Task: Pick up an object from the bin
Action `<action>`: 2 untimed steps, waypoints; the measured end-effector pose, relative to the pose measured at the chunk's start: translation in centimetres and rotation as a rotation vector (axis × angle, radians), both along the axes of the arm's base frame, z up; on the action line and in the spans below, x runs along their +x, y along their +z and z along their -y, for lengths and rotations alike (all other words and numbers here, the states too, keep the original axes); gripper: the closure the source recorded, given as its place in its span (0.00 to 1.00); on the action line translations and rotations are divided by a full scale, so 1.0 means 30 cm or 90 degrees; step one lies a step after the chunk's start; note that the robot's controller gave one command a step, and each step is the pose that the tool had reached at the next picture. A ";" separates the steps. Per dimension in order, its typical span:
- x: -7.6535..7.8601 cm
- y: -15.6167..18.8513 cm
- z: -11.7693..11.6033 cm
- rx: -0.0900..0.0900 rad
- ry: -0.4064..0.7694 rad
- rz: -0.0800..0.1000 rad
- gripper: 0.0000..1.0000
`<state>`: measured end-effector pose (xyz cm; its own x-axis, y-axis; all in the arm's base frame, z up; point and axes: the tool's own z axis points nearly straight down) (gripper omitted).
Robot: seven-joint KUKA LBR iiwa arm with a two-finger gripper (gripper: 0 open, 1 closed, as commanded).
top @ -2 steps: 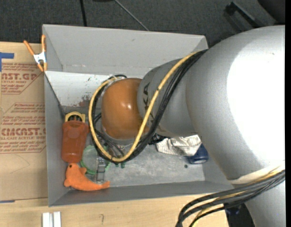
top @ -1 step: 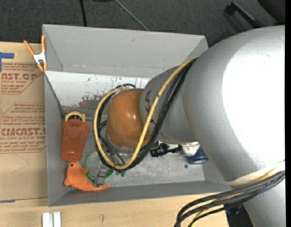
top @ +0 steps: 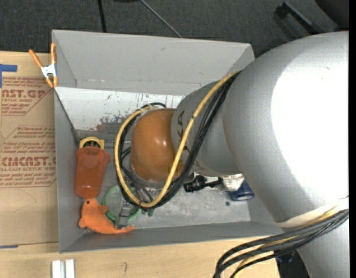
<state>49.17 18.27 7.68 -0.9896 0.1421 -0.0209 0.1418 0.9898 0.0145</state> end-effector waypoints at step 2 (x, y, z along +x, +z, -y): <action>0.040 0.028 0.241 -0.005 -0.015 -0.010 1.00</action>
Offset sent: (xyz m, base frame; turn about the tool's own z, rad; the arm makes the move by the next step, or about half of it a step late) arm 0.0256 -0.0353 0.0197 0.0673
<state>50.37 11.03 8.52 -0.9861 0.1659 -0.0067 0.1658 0.9861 0.0042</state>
